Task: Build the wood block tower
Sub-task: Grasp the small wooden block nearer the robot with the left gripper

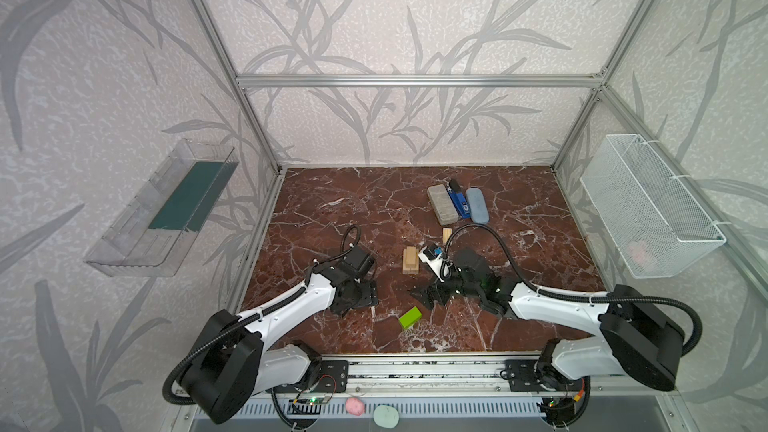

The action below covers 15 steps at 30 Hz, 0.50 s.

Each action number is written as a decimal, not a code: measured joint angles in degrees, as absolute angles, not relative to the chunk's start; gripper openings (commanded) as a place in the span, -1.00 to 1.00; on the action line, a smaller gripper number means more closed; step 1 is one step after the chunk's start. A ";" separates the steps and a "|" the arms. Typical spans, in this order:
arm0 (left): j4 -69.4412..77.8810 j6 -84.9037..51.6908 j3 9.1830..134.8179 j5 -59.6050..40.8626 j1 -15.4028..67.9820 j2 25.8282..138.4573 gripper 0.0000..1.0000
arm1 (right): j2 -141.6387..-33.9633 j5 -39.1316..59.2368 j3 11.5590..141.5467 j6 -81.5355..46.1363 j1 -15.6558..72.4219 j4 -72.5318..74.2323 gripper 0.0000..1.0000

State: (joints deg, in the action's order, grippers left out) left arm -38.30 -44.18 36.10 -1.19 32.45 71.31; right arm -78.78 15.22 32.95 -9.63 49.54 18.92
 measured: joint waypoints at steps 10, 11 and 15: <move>-38.54 -49.98 36.16 3.31 32.47 72.36 0.32 | -79.88 14.39 33.80 -11.00 49.54 17.52 0.98; -38.37 -50.52 36.16 3.49 32.47 72.40 0.30 | -80.01 14.37 33.93 -11.07 49.54 17.43 0.98; -38.39 -52.03 36.53 4.75 32.47 73.60 0.21 | -80.16 14.39 34.02 -11.16 49.54 17.30 0.98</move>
